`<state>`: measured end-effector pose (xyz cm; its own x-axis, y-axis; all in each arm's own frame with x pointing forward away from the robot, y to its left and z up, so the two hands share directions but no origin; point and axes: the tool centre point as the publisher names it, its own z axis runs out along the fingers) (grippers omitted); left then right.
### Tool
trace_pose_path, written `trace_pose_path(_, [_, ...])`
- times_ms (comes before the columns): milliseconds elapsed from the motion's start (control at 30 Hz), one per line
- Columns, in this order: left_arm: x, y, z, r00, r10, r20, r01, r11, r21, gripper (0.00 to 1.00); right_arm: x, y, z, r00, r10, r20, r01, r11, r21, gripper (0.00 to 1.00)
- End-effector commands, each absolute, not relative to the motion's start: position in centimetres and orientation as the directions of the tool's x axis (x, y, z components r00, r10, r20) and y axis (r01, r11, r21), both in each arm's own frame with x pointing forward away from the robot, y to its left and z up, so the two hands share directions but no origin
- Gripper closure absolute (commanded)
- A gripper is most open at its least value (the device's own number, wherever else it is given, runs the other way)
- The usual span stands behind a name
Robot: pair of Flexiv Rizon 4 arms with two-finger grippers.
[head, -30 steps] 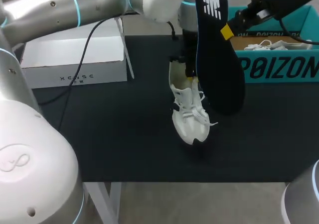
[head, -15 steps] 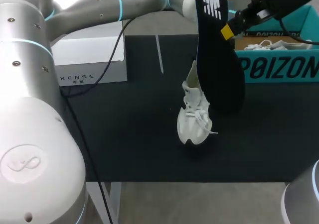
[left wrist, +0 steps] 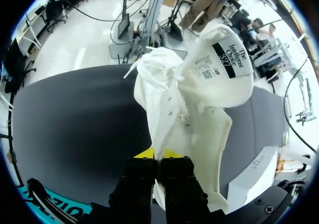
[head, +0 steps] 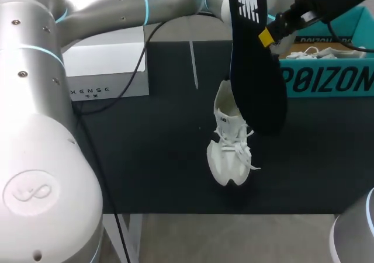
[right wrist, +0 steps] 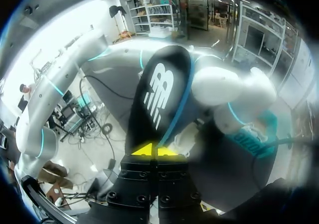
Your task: Take the shoe out of the shoebox, open the shoe tongue, remove and reinsert the insole, then place the shoe into the shoebox
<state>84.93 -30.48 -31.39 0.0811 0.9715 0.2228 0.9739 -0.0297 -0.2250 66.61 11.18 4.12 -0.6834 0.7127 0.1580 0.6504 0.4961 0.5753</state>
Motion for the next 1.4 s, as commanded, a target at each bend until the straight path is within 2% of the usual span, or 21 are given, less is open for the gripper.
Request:
trace_pose_path(33, [83.2,-29.3,-31.8,0.062,0.981,0.184,0.979,-0.024,-0.202,1.0,66.7,11.3,4.2,-0.683,0.713,0.16,0.652,0.497,0.572,1.0])
trace_pose_path(1300, [81.4,-29.6,-37.4,0.027,0.962,0.27,0.963,0.048,-0.266,1.0,66.7,11.3,4.2,-0.683,0.713,0.16,0.652,0.497,0.572,1.0])
trace_pose_path(1333, [81.4,-29.6,-37.4,0.029,0.962,0.27,0.963,0.046,-0.266,0.62,66.7,11.3,4.2,-0.683,0.713,0.16,0.652,0.497,0.572,1.0])
trace_pose_path(1367, [81.4,-29.6,-37.4,0.027,0.96,0.278,0.962,0.05,-0.267,0.38,66.7,11.3,4.2,-0.683,0.713,0.16,0.652,0.497,0.572,1.0])
trace_pose_path(1400, [81.5,-29.6,-37.5,0.023,0.959,0.281,0.963,0.054,-0.264,0.0,66.7,11.3,4.2,-0.683,0.713,0.16,0.652,0.497,0.572,1.0])
